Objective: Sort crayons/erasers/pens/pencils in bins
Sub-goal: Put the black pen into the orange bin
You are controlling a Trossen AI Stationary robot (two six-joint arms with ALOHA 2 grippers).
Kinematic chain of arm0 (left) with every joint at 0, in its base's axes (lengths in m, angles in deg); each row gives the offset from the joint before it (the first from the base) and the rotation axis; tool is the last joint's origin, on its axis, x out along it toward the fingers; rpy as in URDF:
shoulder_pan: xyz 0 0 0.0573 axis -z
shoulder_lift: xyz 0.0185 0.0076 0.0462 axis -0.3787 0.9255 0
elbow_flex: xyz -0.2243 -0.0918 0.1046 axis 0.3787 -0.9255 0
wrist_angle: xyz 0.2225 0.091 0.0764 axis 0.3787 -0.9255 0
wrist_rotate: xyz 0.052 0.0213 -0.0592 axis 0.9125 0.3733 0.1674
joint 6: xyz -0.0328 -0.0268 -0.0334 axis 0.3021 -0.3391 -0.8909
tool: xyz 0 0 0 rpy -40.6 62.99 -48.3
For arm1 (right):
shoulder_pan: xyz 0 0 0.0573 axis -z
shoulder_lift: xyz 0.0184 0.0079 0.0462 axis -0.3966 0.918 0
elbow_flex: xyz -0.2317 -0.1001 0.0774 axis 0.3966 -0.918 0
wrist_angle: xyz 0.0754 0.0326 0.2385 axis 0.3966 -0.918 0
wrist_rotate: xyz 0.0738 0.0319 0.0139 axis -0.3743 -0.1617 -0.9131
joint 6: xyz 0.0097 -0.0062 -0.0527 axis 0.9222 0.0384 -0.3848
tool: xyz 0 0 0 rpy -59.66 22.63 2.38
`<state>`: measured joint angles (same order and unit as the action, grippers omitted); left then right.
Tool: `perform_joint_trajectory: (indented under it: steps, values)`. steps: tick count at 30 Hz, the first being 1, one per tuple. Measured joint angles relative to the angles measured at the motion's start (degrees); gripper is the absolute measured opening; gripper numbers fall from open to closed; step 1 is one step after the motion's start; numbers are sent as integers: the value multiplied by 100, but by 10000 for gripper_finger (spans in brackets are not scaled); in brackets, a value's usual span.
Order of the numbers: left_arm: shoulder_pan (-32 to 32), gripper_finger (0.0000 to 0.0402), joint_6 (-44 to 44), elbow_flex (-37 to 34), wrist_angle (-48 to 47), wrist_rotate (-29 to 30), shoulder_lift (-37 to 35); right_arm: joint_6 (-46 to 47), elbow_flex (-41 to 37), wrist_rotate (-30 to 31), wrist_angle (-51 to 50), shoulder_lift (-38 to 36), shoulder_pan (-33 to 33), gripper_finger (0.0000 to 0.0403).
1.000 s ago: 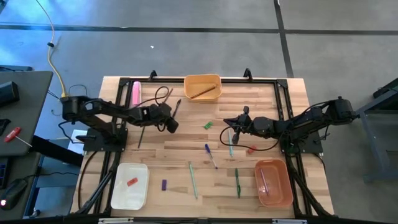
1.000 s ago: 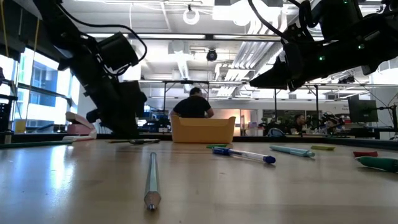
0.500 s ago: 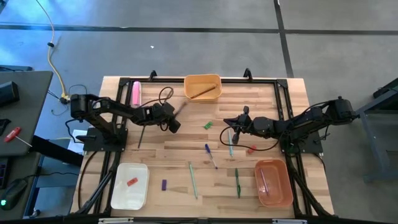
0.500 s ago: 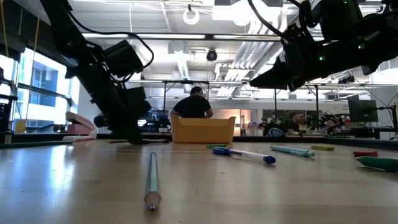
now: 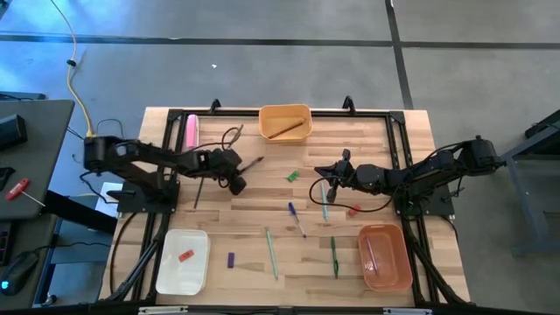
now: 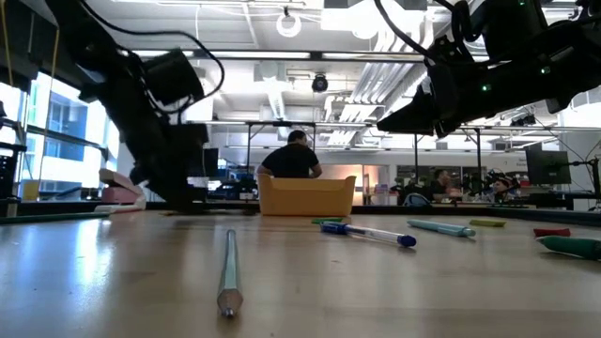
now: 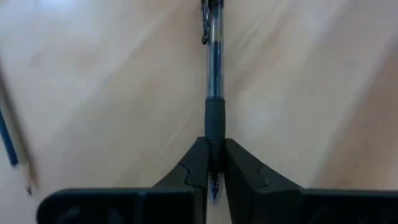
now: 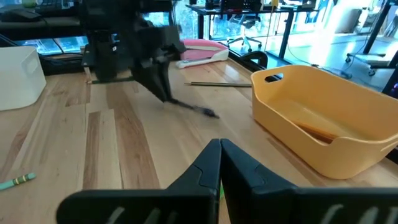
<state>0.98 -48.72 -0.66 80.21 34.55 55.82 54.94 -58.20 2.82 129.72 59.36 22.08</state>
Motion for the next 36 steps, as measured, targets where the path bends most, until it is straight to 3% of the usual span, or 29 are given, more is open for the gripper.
perform_joint_trajectory:
  steps: [4, 8, 13, 19, 29, 36]
  values:
    - [41, 15, -18, -331, 494, -230, -620, 79, 0, 1, -274, -2, 1, 0]
    - [39, 15, -161, -1007, 1765, -516, -1020, 331, 0, 1, -541, -2, 0, 0]
    - [39, 15, -372, -1743, 3485, -886, -1109, 670, 0, 2, -586, -2, 3, 0]
    - [39, 15, -438, -2034, 4807, -1215, -1116, 1283, 0, 3, -346, 51, 3, 0]
    - [33, 15, -366, -2031, 5995, -1516, -1086, 1286, 162, -436, 2433, 1314, 150, 0]
    - [35, 15, -746, -1813, 6090, -1406, -1086, 1404, 1253, -764, 2365, 1747, 320, 31]
